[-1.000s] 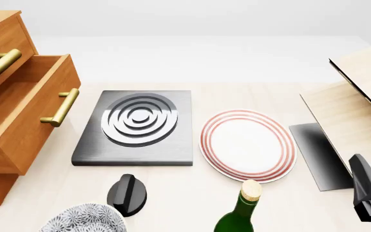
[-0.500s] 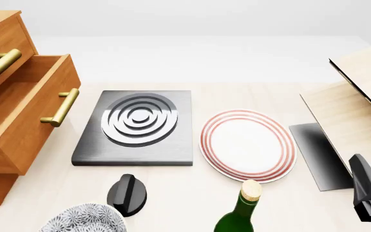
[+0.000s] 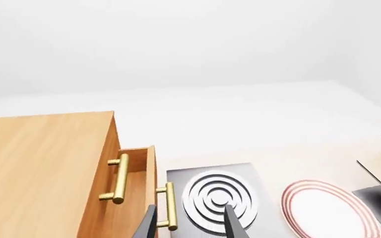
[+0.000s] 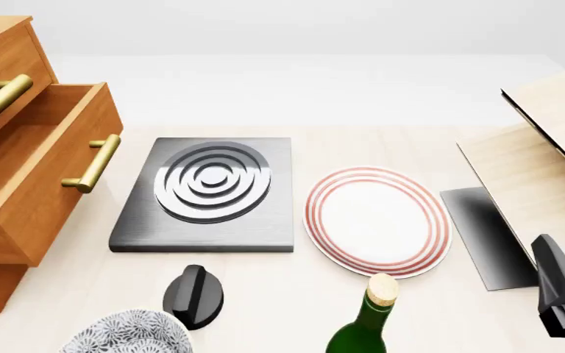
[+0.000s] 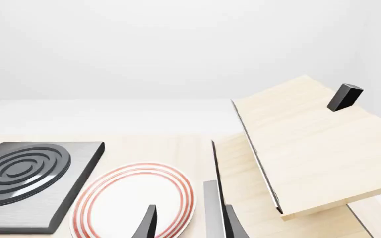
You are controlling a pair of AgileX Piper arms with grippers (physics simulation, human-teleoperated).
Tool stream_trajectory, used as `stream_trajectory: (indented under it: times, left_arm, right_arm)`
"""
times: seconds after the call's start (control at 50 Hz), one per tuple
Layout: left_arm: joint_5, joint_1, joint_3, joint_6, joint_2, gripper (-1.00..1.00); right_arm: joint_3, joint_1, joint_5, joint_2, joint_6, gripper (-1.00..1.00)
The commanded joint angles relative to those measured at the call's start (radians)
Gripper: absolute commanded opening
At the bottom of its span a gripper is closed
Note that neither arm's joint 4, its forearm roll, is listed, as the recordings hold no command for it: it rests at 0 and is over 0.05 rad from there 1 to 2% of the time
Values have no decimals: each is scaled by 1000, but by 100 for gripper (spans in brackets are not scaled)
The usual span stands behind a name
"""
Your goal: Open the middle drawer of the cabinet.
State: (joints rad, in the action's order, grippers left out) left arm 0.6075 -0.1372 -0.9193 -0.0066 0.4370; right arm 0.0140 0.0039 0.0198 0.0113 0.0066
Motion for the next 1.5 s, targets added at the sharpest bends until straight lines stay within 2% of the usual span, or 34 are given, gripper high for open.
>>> stream_trajectory:
  times: [0.02, 0.06, 0.1, 0.24, 0.36, 0.66, 1.08, 1.5]
  left_arm:
    - [-28, 69, 43, -61, 13, 100]
    - [-29, 59, 45, -99, 18, 100]
    - [-33, 78, 43, -88, 16, 100]
    - [-55, 113, 90, -134, 24, 100]
    - [-72, 132, 101, -143, 32, 100]
    - [-113, 157, 141, -145, 50, 100]
    - [-200, 242, 207, -146, 101, 100]
    - [-273, 254, 248, -158, 160, 100]
  right_arm:
    - [-4, 2, -5, -1, -2, 100]
    - [-4, 2, -4, -2, -3, 100]
    - [-4, 2, -5, -1, -2, 100]
    - [-4, 2, -5, -1, -2, 100]
    - [-4, 2, -5, -1, -3, 100]
    - [-4, 2, -5, -1, -3, 100]
    - [-4, 2, -4, -2, -2, 100]
    - [-3, 2, -4, -1, -3, 100]
